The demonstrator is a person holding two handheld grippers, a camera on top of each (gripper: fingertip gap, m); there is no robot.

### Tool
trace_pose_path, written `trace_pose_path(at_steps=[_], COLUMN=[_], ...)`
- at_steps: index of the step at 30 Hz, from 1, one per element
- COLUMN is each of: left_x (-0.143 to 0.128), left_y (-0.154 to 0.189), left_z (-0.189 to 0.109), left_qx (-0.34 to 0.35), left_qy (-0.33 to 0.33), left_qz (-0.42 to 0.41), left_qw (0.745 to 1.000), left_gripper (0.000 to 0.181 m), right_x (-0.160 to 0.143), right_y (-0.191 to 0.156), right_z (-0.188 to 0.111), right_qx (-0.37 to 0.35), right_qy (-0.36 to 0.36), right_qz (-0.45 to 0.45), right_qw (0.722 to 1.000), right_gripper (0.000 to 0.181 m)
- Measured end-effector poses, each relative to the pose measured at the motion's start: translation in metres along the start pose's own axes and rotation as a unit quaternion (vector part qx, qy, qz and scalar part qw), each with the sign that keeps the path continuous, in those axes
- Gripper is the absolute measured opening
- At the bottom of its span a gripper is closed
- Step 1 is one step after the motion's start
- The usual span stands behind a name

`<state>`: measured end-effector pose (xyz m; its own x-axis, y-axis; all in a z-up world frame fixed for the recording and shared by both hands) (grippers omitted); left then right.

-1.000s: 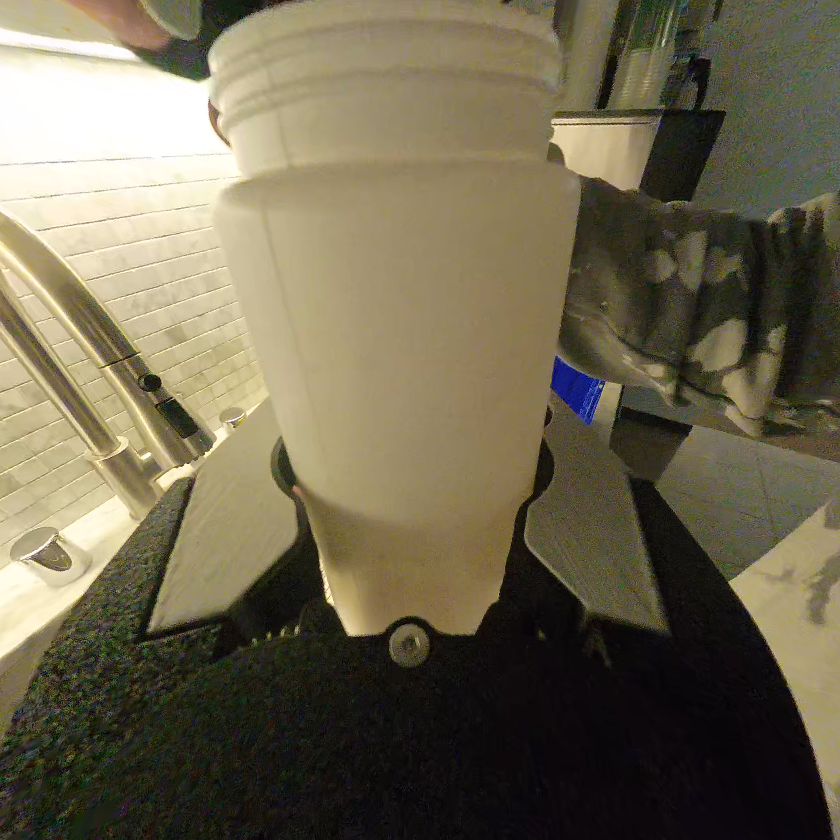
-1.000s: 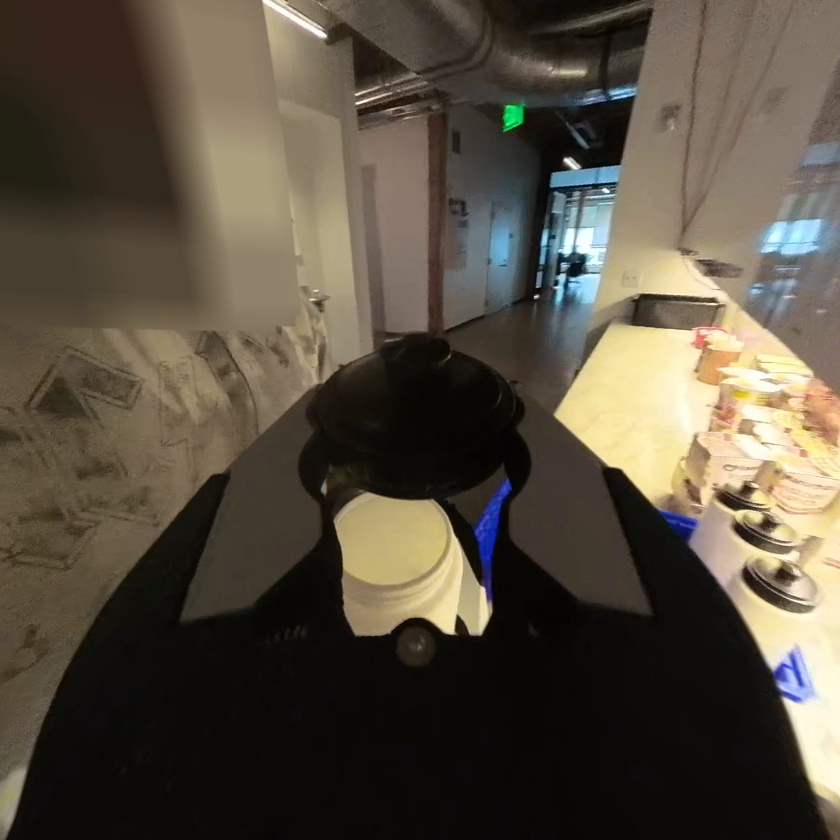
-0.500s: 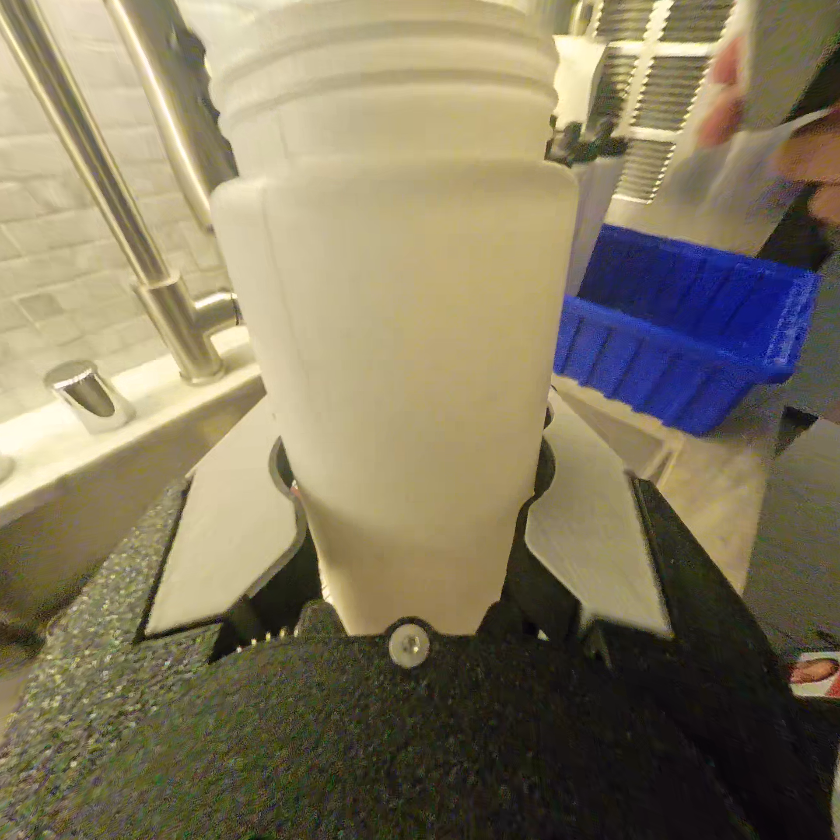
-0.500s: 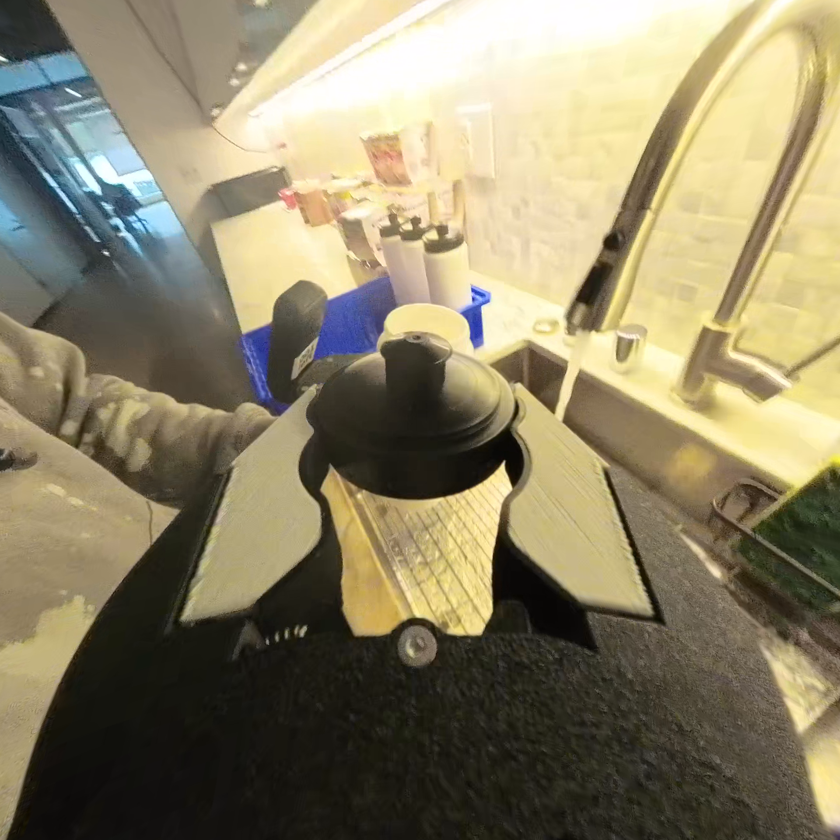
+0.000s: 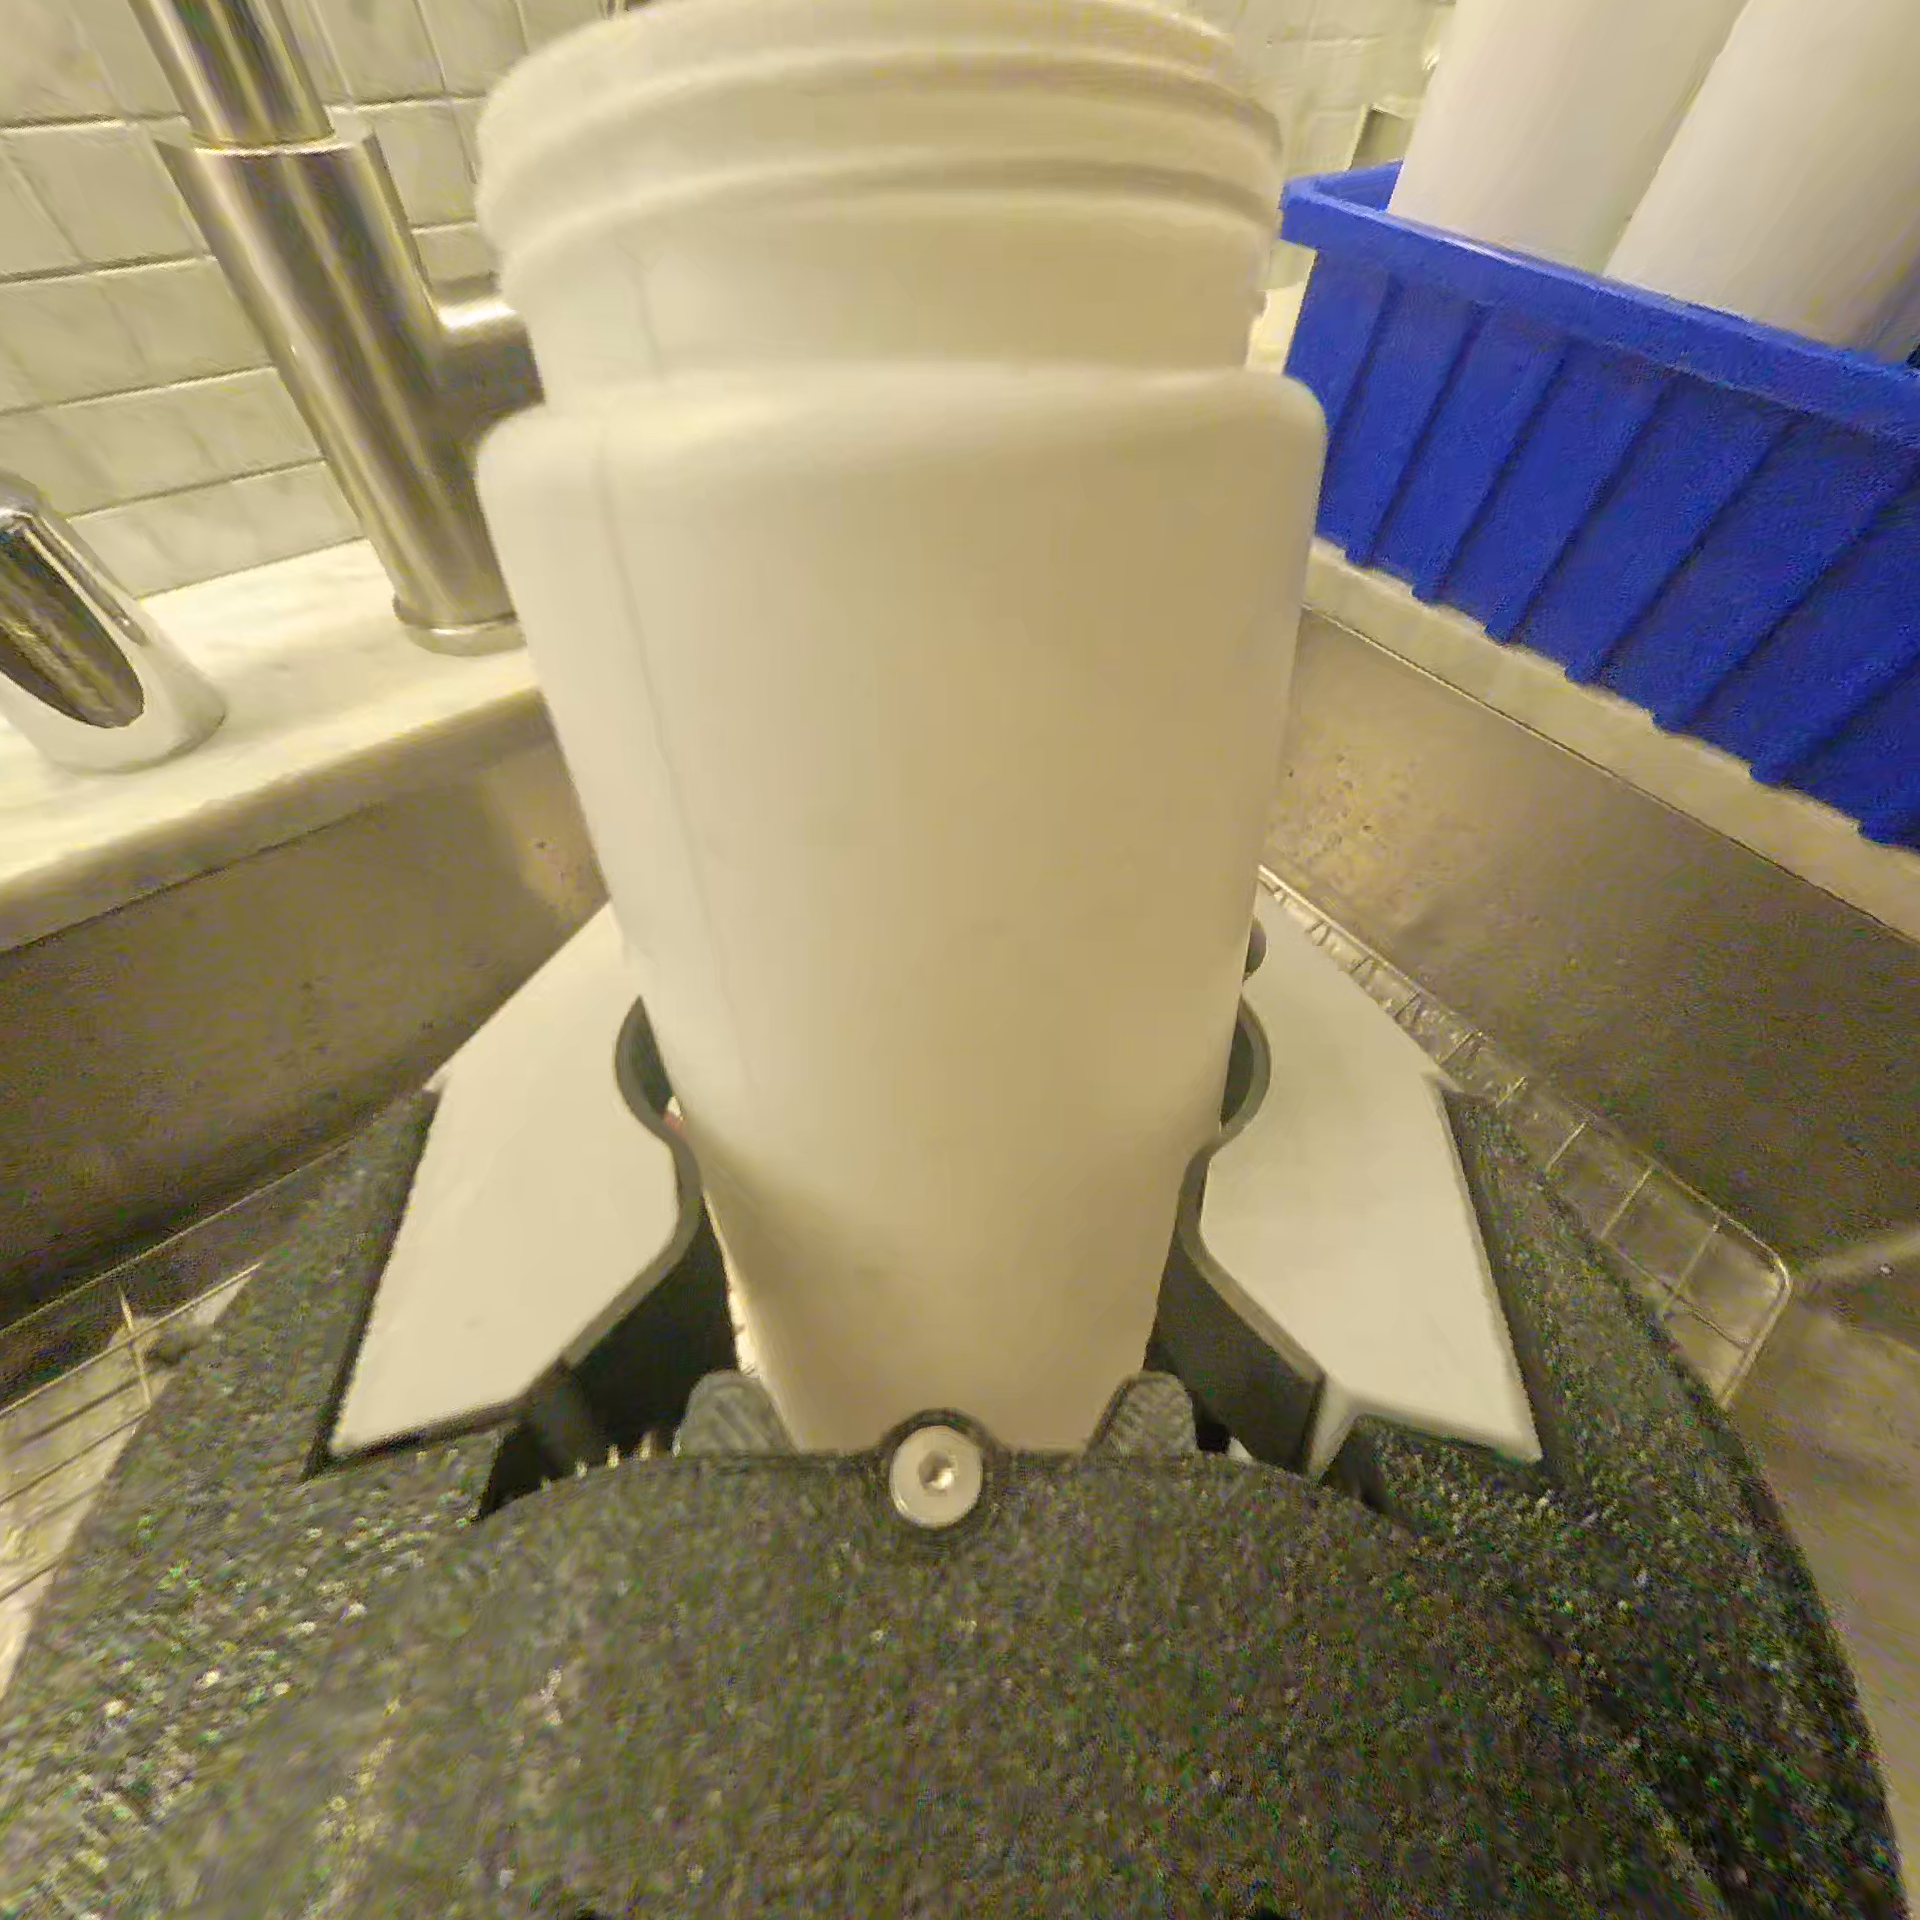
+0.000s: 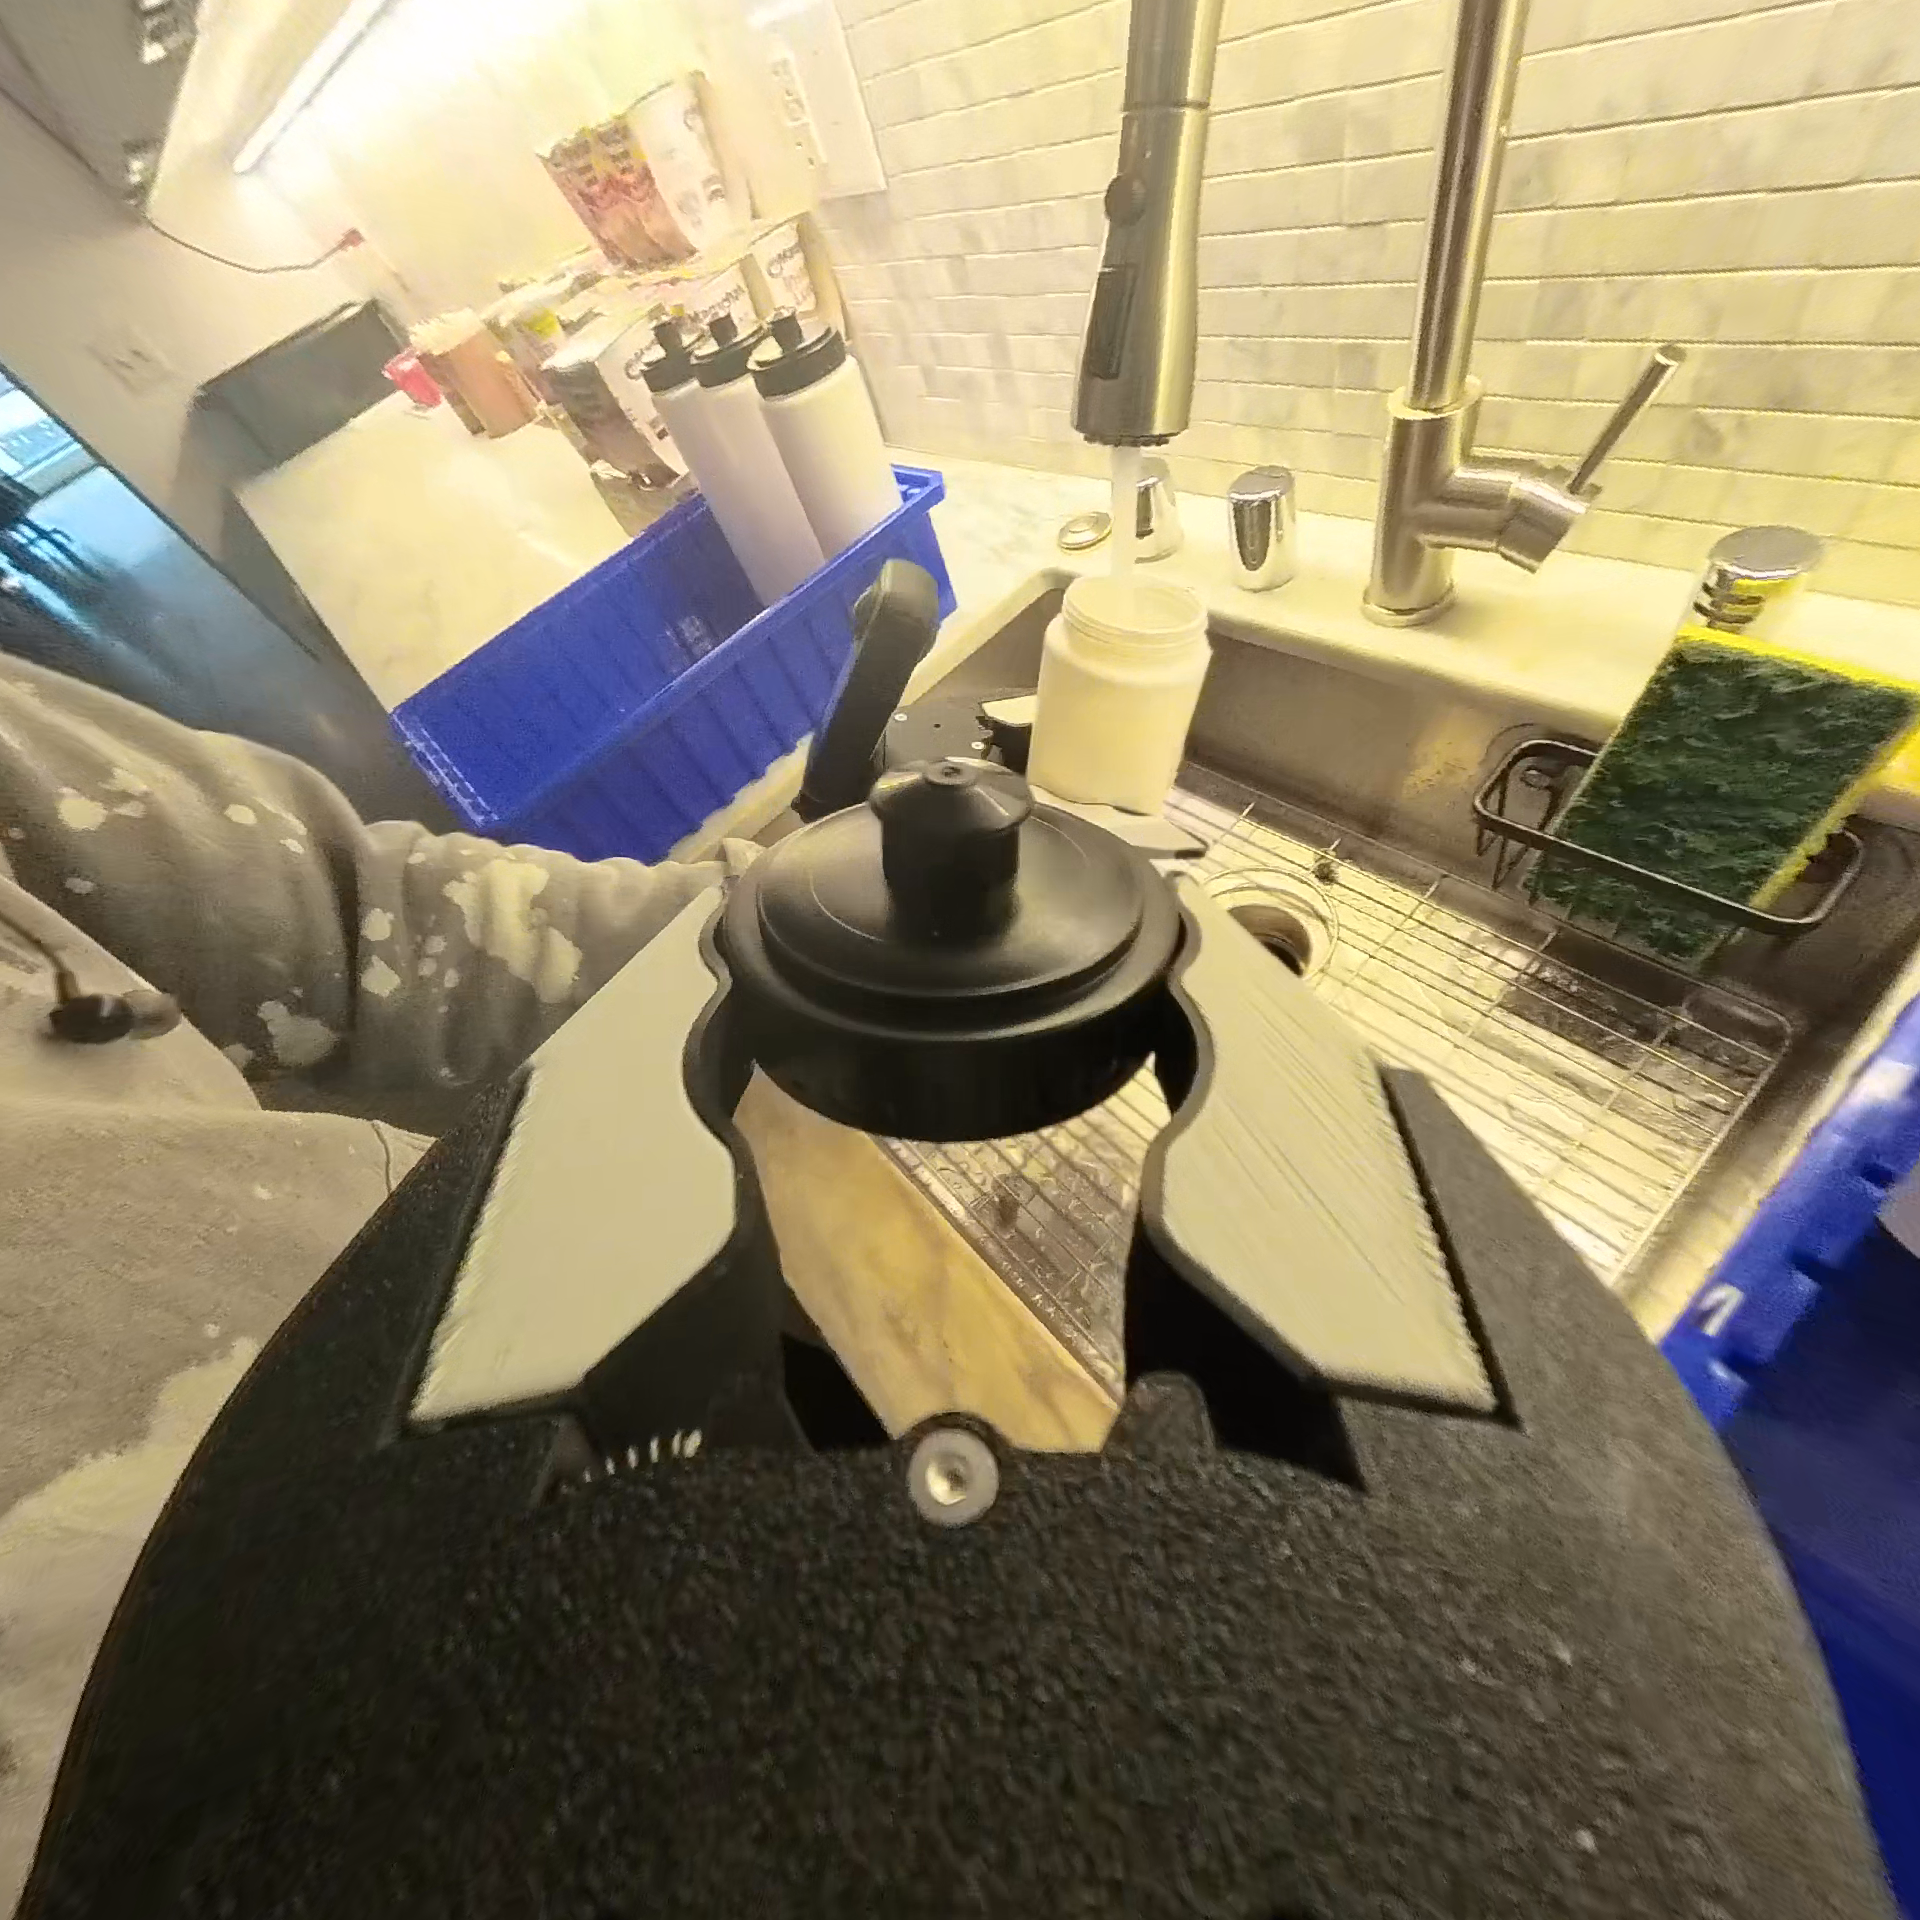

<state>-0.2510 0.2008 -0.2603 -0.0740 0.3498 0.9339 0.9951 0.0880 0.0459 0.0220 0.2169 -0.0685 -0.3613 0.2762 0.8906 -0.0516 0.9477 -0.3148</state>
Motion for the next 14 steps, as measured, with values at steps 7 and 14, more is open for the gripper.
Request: trace_pose_path(at_steps=[7, 14], left_x=[0.0013, -0.0002], left_y=[0.0025, -0.0010], left_z=[0.0013, 0.0022], left_qx=[-0.002, 0.002], left_qy=[0.013, 0.014], left_qz=[0.004, 0.001], left_qw=[1.000, 1.000], left_gripper=[0.106, 0.105], right_x=[0.0030, 0.0043], right_y=[0.0099, 0.0118], right_z=[-0.0059, 0.0013], right_qx=[-0.014, -0.029], right_qy=[0.005, -0.006], right_qz=[0.000, -0.040], right_qw=[1.000, 0.999], right_gripper=[0.078, 0.078])
Point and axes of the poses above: each gripper's, where its closed fingertips meet, z out along the fingers, x out of its top, y = z × x across the jaws, the point moved 7 cm from there along -z, back along the fingers, and after that the axes turned 1 degree about x, right-handed, at the moved point
